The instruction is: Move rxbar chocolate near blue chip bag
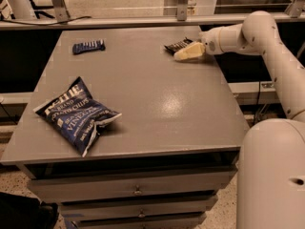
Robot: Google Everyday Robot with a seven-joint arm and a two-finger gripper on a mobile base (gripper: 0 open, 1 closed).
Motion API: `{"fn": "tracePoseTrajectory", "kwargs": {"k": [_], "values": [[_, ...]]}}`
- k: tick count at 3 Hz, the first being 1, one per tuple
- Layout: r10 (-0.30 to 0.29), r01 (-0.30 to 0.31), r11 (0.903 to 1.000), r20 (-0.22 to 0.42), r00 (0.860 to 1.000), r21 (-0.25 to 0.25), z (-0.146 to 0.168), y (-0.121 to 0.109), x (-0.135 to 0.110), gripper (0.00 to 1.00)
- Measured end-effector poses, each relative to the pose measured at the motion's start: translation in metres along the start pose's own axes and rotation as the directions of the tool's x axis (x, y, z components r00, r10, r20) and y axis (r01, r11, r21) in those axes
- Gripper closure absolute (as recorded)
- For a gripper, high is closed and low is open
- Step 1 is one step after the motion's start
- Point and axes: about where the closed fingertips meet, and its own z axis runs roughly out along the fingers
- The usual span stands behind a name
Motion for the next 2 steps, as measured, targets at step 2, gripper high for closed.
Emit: {"fn": "tracePoseTrajectory", "kwargs": {"k": [2], "values": [[0.015,-0.015,0.9998,-0.015,1.000,-0.016,0.0074,-0.0027,0.0042,0.41]]}}
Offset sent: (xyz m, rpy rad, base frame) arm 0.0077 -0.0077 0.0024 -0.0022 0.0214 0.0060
